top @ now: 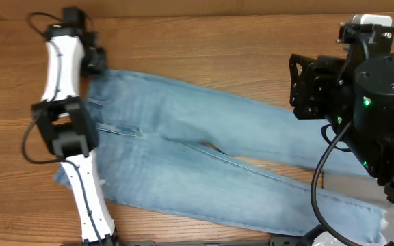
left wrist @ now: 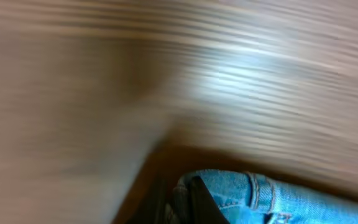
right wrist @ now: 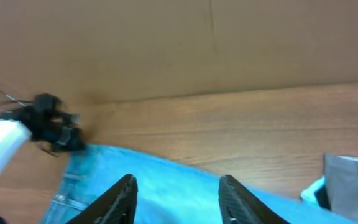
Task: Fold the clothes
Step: 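Spread the jeans flat, left gripper at waistband, right at leg hem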
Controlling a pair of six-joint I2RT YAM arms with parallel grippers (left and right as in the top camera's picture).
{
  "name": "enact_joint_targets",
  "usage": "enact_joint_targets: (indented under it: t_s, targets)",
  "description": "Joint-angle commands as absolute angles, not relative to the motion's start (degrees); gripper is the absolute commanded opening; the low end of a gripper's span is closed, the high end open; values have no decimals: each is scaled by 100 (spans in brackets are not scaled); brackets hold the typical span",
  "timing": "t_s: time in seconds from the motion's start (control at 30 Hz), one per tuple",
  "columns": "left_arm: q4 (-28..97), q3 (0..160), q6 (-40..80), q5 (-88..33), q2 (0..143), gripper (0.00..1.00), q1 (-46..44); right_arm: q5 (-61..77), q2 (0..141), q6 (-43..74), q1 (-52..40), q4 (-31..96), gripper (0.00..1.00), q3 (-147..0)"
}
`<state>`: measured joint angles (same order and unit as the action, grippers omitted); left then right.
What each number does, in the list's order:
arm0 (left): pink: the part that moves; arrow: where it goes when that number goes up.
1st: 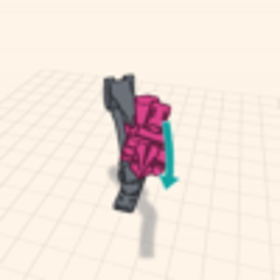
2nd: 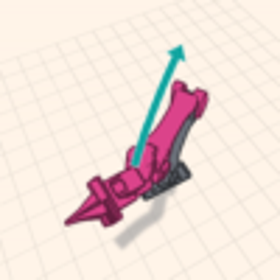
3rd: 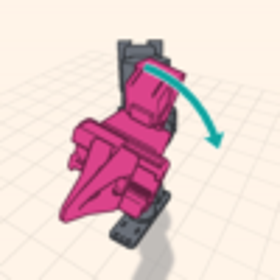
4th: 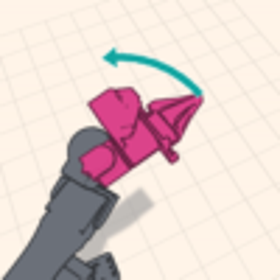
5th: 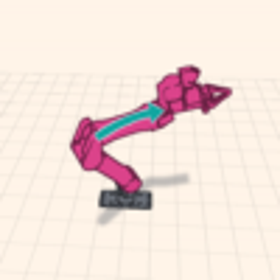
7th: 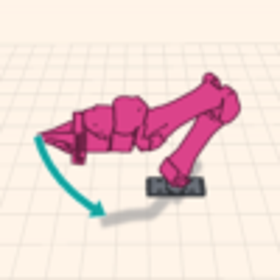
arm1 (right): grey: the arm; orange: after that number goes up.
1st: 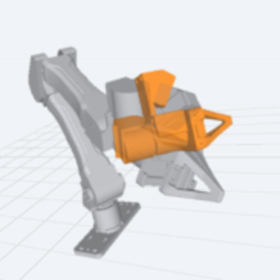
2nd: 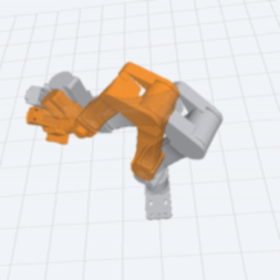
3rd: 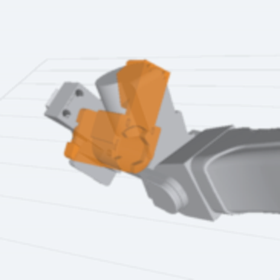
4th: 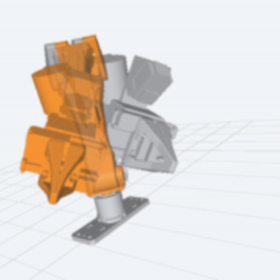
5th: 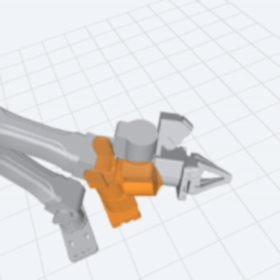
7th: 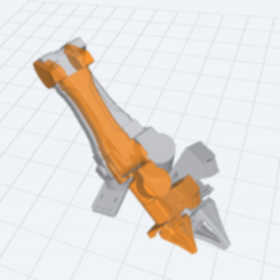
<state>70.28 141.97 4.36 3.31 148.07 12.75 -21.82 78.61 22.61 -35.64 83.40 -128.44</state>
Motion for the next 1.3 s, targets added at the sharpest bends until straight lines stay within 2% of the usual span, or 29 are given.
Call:
enact_joint_targets:
  t_s: [0.0,0.03,0.07,0.1,0.17,0.2,0.23,0.3,0.37,0.43,0.67,0.87,1.03,1.1,1.27]
  targets:
    - [7262,14960,1455,1330,14215,4,2499,-2311,7924,2331,-3476,8451,44,-12864]
    - [7269,15054,1365,928,14169,6,2679,-2311,7955,2410,-3433,8514,45,-12866]
    - [7258,15126,1219,399,14127,15,2869,-2307,7990,2434,-3391,8571,47,-12864]
    - [7260,15170,1142,-47,14097,29,3020,-2309,8047,2458,-3332,8648,53,-12864]
    - [7317,15179,1041,-720,14053,53,3218,-2309,8147,2587,-3221,8764,56,-12864]
    - [7376,15179,961,-932,14044,72,3282,-2292,8219,2676,-3144,8816,56,-12864]
    - [7450,15179,873,-1020,14022,76,3315,-2290,8296,2788,-3068,8879,57,-12864]
    - [7618,15179,655,-1013,13963,78,3341,-2237,8473,3015,-2912,9021,61,-12864]
    - [7771,15179,403,-1011,13845,78,3341,-2038,8698,3048,-2749,9131,70,-12864]
    - [7885,15179,294,-1020,13646,77,3323,-1835,8982,3046,-2576,9244,71,-12864]
    - [8077,15179,126,-1507,12457,76,3079,-469,10283,3037,-1831,9207,68,-12864]
    - [8473,15179,126,-1459,11474,79,2626,32,11550,2989,-893,9188,52,-12860]
    - [9172,15179,178,-1011,10910,81,2202,250,12761,2600,-211,9168,53,-12860]
    - [9454,15179,191,-1057,10860,82,2108,272,13176,2412,19,9133,56,-12853]
    - [9682,15124,167,-1629,10818,72,1933,421,13944,2032,443,8938,51,-12704]
